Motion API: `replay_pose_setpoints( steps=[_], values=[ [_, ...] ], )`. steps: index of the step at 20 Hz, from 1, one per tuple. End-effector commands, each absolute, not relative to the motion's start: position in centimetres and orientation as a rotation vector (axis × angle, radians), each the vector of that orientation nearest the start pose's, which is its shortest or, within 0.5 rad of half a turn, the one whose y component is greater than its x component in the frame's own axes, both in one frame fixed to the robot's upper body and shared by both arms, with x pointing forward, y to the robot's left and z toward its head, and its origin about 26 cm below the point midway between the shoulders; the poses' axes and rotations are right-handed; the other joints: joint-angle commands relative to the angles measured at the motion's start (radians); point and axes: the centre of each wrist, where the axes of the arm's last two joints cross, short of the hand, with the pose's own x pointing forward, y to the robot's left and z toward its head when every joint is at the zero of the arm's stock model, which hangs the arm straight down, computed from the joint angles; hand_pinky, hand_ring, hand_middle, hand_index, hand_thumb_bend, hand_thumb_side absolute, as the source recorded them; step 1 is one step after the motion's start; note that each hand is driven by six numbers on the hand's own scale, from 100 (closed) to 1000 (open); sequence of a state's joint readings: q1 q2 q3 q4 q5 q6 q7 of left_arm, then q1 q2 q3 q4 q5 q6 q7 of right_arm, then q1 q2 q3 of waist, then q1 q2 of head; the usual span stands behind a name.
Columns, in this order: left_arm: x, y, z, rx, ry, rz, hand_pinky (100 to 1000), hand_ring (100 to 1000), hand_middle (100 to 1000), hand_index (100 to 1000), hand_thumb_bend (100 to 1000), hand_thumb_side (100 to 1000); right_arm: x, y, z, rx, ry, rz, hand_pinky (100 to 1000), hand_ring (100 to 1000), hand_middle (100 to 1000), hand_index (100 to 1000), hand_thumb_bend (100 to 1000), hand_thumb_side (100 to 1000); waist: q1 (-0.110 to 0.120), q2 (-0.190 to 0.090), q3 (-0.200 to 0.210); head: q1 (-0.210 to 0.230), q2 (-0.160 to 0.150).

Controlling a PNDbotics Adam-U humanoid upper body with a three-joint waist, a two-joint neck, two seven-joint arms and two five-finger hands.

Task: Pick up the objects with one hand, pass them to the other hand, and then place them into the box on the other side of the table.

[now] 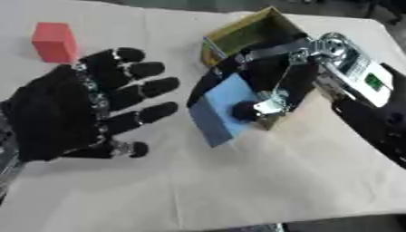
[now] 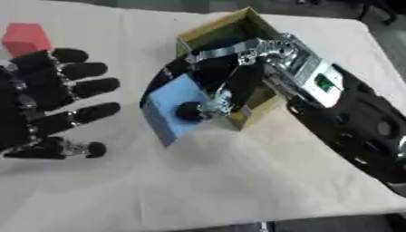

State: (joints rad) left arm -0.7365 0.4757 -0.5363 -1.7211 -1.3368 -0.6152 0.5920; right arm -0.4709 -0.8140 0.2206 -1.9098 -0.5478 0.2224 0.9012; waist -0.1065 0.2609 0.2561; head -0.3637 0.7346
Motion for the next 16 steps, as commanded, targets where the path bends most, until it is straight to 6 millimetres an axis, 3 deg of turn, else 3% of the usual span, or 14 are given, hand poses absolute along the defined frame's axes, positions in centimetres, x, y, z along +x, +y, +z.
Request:
replay_pose_setpoints(
  steps=[1, 4, 7, 10, 14, 16],
  values=[
    [35.0, 19.0, 22.9, -0.324, 2.241, 1.009, 661, 665, 726, 758, 1000, 259, 31.5, -30.0, 26.5, 0.585, -1.489, 1.443, 969, 939, 411, 491, 100, 214, 0.013, 0.003, 0.002, -0.01, -0.02],
    [34.7, 23.4, 22.7, -0.476, 2.311, 1.016, 662, 660, 726, 760, 1000, 243, 31.3, -31.9, 27.2, 0.579, -1.541, 1.389, 971, 943, 416, 494, 100, 222, 0.01, 0.007, 0.007, -0.011, -0.029],
    [34.3, 26.4, 22.3, -0.65, 2.394, 0.964, 650, 632, 720, 759, 980, 230, 31.3, -33.6, 27.8, 0.579, -1.582, 1.331, 973, 948, 422, 497, 100, 231, 0.005, 0.011, 0.008, -0.015, -0.036],
    [34.4, 29.5, 21.7, -0.894, 2.539, 0.833, 625, 611, 721, 729, 709, 186, 31.4, -36.1, 28.7, 0.549, -1.644, 1.262, 981, 962, 439, 505, 100, 247, 0.003, 0.013, 0.012, -0.018, -0.036],
    [34.1, 31.4, 21.7, -1.197, 2.695, 0.638, 614, 603, 729, 725, 534, 211, 32.0, -41.0, 29.5, 0.456, -1.772, 1.109, 984, 966, 451, 511, 100, 274, 0.001, 0.013, 0.027, -0.035, -0.035],
    [33.7, 31.4, 22.0, -1.258, 2.753, 0.585, 623, 609, 732, 716, 511, 214, 32.3, -43.7, 29.3, 0.384, -1.822, 0.983, 942, 944, 455, 516, 100, 277, -0.002, 0.012, 0.03, -0.041, -0.036]
  ],
)
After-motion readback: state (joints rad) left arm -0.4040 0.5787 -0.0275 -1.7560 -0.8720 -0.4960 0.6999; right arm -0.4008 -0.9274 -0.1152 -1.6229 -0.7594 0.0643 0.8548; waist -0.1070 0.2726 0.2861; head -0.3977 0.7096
